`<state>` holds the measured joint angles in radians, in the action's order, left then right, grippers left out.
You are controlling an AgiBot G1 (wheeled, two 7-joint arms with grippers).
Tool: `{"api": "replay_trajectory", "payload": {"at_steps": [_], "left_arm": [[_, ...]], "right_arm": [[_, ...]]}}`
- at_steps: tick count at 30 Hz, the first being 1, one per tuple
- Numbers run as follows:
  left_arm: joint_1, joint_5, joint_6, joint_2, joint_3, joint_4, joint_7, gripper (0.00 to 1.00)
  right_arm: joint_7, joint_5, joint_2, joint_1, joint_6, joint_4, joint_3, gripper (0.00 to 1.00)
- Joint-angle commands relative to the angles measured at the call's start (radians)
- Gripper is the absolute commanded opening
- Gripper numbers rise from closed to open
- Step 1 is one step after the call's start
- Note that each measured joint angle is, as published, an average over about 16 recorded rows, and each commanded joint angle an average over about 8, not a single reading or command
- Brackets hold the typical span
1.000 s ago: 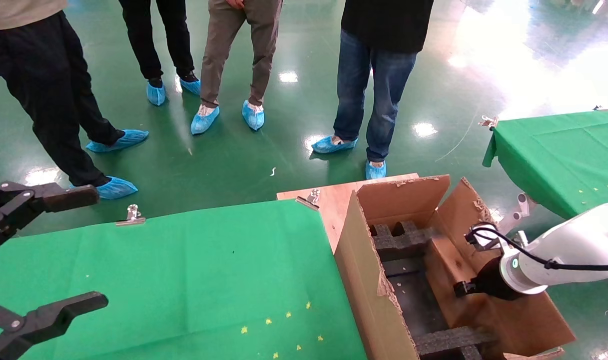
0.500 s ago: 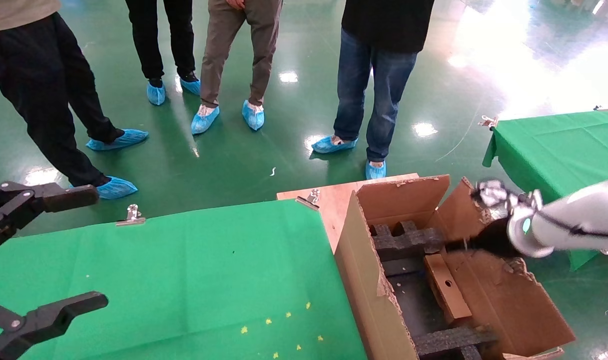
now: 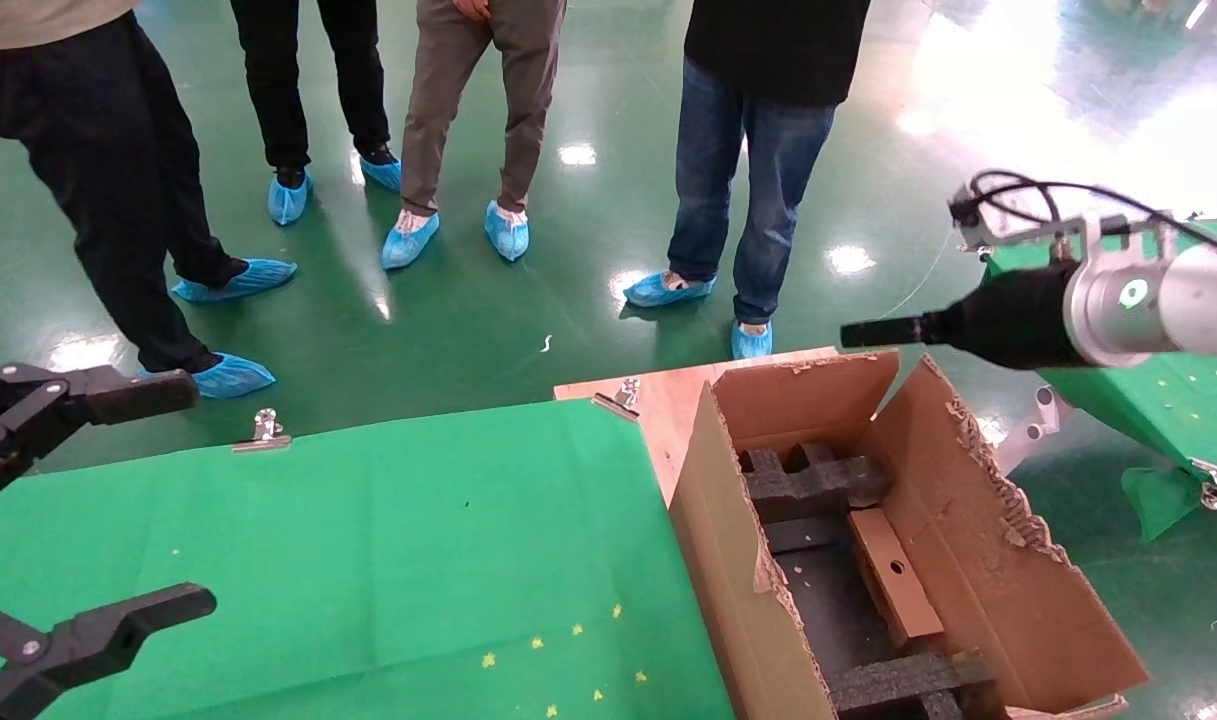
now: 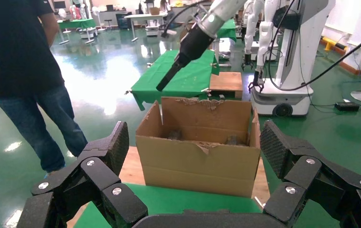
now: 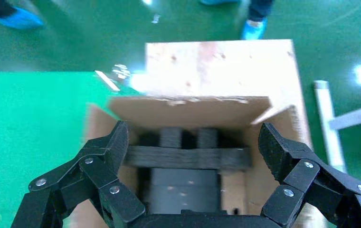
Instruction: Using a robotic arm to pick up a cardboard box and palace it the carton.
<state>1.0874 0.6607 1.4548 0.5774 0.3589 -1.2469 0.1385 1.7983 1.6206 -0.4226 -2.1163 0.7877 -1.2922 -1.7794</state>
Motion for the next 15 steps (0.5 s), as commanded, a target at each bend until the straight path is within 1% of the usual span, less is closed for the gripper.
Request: {"api": "replay_trajectory", "payload": {"at_steps": [1, 4, 8, 15], "left_arm": [[0.000, 0.000, 0.000, 0.000, 0.000, 0.000, 0.000, 1.00], [0.000, 0.000, 0.000, 0.000, 0.000, 0.000, 0.000, 1.00], [0.000, 0.000, 0.000, 0.000, 0.000, 0.000, 0.000, 1.00], [0.000, 0.000, 0.000, 0.000, 0.000, 0.000, 0.000, 1.00]], "right_arm": [[-0.012, -0.026, 0.015, -0.029, 0.018, -0.027, 0.017, 1.00], [-0.029, -0.064, 0.026, -0.054, 0.042, -0.043, 0.034, 1.00], [-0.041, -0.086, 0.033, -0.070, 0.058, -0.053, 0.044, 1.00], [-0.034, -0.075, 0.027, -0.056, 0.051, -0.044, 0.040, 1.00]]}}
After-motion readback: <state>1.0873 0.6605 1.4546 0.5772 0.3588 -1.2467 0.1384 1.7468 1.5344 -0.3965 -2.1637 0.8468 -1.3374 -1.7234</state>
